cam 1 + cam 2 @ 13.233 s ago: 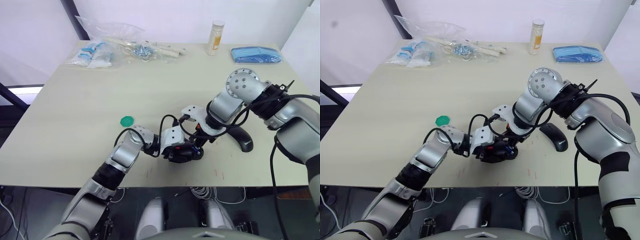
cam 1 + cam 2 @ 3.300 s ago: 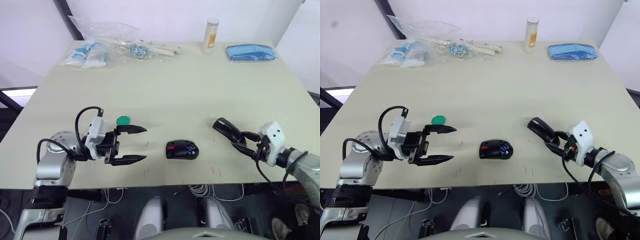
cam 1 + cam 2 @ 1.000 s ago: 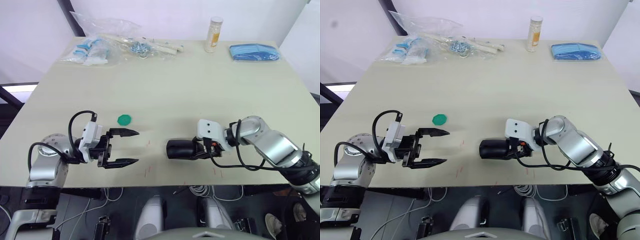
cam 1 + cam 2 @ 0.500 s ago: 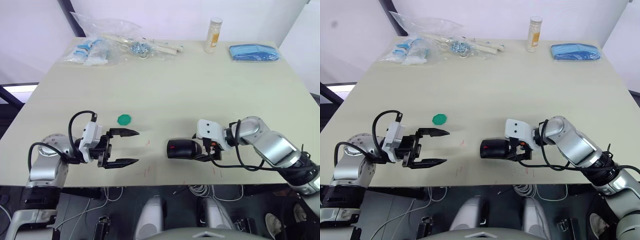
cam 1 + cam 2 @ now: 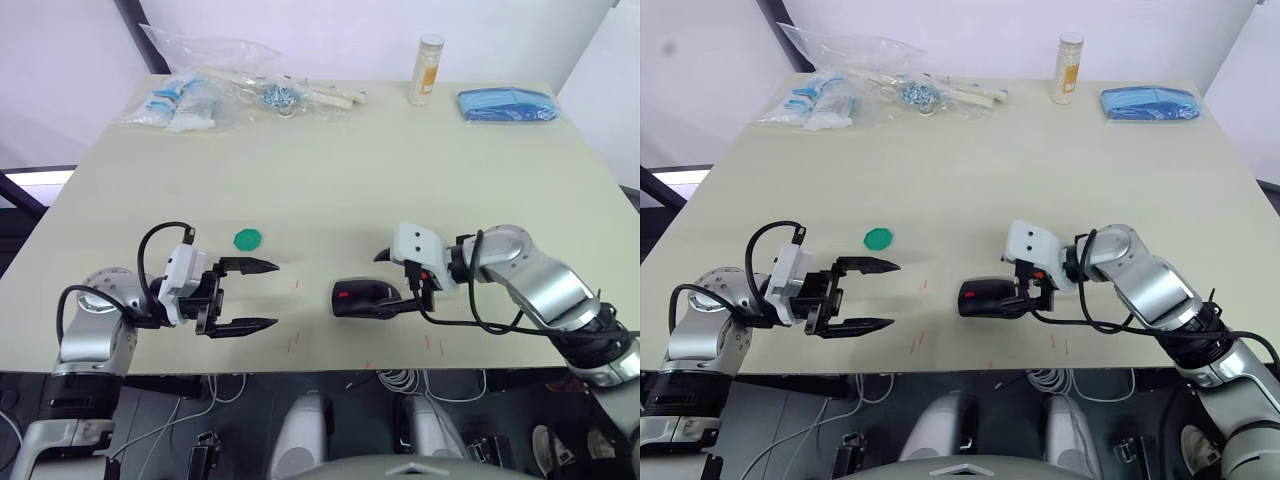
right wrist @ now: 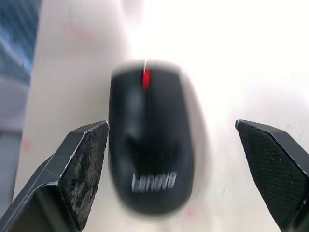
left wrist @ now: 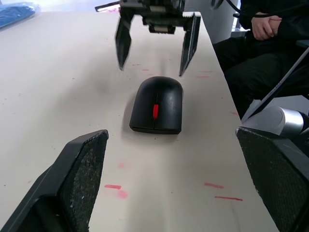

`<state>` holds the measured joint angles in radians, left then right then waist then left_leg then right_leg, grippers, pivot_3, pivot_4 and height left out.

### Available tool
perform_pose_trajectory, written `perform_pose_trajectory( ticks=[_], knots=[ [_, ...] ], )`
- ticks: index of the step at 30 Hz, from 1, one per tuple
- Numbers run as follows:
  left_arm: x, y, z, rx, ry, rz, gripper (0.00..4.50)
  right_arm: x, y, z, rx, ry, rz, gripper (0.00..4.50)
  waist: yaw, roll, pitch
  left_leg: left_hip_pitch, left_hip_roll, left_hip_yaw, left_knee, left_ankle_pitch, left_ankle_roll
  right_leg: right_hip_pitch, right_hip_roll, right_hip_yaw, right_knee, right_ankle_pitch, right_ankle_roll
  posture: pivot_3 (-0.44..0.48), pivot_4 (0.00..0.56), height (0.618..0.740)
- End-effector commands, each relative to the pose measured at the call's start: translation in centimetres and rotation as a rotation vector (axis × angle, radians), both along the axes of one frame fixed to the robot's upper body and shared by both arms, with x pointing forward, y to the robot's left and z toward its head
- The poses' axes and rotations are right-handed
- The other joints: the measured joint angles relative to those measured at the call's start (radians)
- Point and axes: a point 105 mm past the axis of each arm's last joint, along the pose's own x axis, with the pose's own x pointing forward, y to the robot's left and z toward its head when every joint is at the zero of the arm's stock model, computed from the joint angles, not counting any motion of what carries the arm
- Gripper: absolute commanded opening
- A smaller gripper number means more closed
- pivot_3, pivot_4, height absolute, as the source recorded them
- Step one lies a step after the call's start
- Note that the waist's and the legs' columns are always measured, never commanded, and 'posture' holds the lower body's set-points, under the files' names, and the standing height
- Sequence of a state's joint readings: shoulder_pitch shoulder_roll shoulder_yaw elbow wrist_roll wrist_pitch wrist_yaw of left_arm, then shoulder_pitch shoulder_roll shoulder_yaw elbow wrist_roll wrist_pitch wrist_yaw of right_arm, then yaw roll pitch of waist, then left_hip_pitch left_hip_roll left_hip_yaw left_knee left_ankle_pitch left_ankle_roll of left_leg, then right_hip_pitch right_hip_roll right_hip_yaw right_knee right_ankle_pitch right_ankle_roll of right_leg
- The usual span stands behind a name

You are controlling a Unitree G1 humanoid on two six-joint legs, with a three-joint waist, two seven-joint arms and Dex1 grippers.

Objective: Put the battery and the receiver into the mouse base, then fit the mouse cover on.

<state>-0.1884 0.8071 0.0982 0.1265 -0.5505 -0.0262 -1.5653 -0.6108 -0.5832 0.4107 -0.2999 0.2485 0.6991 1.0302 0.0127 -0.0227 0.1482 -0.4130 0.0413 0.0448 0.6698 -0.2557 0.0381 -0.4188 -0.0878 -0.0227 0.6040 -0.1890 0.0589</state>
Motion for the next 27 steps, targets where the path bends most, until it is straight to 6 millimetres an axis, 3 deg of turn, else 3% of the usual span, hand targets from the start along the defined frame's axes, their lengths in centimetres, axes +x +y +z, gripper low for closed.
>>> perform_pose_trajectory(
  ticks=[1,6,7,18,27],
  knots=[
    [-0.5,-0.4,0.3,0.010,-0.016,-0.055,4.50,-0.4,1.3,1.5,0.102,-0.036,0.025,3.70,-0.001,0.000,0.000,0.000,0.000,0.000,0.000,0.000,0.000,0.000,0.000,0.000,0.000,0.000,0.000,0.000,0.150,0.740],
    [-0.5,-0.3,0.4,0.010,-0.018,-0.052,4.50,-0.6,2.6,1.0,0.096,-0.045,0.041,1.36,-0.001,0.000,0.000,0.000,0.000,0.000,0.000,0.000,0.000,0.000,0.000,0.000,0.000,0.000,0.000,0.000,0.150,0.740],
    [-0.5,-0.3,0.4,0.011,-0.018,-0.051,4.50,-0.6,2.8,0.9,0.094,-0.045,0.043,1.13,-0.001,0.000,0.000,0.000,0.000,0.000,0.000,0.000,0.000,0.000,0.000,0.000,0.000,0.000,0.000,0.000,0.150,0.740],
    [-0.7,-0.5,0.3,0.011,-0.016,-0.046,4.50,-0.1,5.4,-1.0,-0.013,-0.015,0.059,1.13,-0.004,0.000,0.000,0.000,0.000,-0.001,0.000,0.002,-0.002,-0.001,0.000,0.000,0.002,0.000,0.000,0.000,0.150,0.740],
    [-0.9,-0.7,0.3,0.010,-0.017,-0.040,4.50,0.2,3.7,-5.0,-0.288,0.072,0.010,1.13,-0.004,0.002,0.001,0.001,0.000,-0.001,0.000,0.002,-0.003,-0.001,0.000,-0.001,0.003,0.000,0.000,0.000,0.150,0.740]
  ],
)
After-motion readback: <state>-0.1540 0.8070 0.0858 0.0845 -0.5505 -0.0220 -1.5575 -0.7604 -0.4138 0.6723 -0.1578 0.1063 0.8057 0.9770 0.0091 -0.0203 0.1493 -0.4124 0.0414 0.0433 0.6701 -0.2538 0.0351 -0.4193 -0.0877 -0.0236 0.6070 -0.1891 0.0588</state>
